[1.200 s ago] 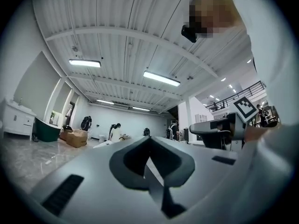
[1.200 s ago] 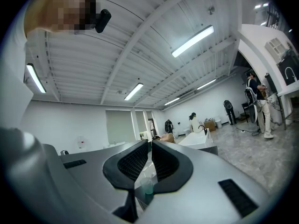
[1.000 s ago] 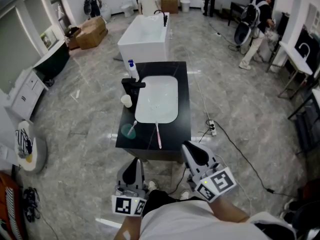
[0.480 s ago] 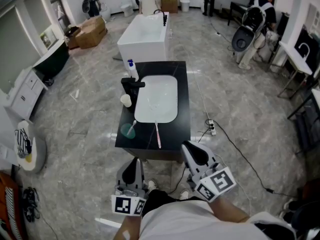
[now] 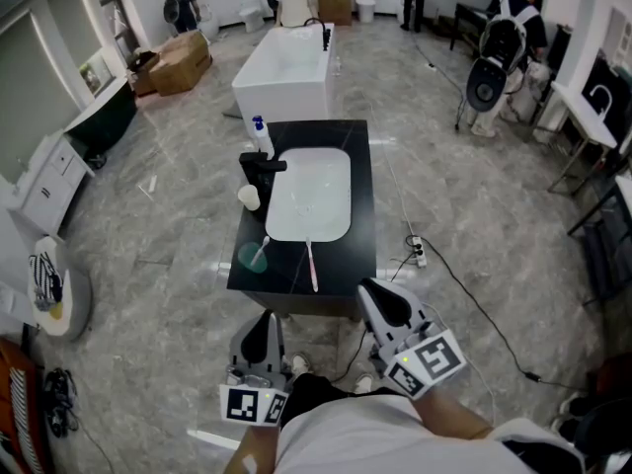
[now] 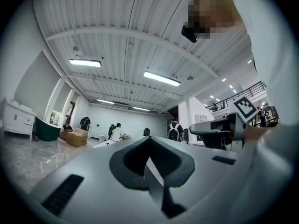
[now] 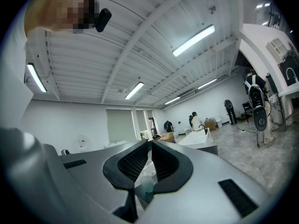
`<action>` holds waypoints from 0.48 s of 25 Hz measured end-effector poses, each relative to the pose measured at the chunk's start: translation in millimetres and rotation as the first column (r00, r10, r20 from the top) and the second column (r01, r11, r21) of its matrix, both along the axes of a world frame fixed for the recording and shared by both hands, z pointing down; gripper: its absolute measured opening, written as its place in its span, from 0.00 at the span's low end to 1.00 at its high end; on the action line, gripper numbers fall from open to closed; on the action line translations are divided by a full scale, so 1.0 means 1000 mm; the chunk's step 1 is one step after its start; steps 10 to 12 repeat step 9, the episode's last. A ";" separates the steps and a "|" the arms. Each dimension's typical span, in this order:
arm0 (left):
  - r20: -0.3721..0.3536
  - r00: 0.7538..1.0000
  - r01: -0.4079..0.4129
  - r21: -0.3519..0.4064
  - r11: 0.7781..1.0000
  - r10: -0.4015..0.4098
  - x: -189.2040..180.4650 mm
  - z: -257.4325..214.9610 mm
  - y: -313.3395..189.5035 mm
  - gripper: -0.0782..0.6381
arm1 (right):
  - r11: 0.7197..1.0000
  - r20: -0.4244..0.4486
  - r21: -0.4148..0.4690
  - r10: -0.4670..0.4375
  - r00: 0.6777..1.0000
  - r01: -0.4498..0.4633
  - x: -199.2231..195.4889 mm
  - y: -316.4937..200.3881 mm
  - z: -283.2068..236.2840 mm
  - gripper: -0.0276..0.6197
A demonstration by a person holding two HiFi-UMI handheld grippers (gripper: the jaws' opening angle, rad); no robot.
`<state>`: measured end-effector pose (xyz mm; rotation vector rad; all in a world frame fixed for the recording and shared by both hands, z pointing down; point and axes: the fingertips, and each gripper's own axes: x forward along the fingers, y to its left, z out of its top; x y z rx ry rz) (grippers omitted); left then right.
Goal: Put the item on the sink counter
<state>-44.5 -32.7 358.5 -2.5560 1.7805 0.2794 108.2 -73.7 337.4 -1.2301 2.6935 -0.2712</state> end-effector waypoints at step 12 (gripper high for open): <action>-0.001 1.000 0.009 0.000 1.000 -0.009 -0.001 0.001 0.001 0.11 | 1.000 0.000 0.006 -0.006 1.000 0.006 0.000 0.002 -0.001 0.12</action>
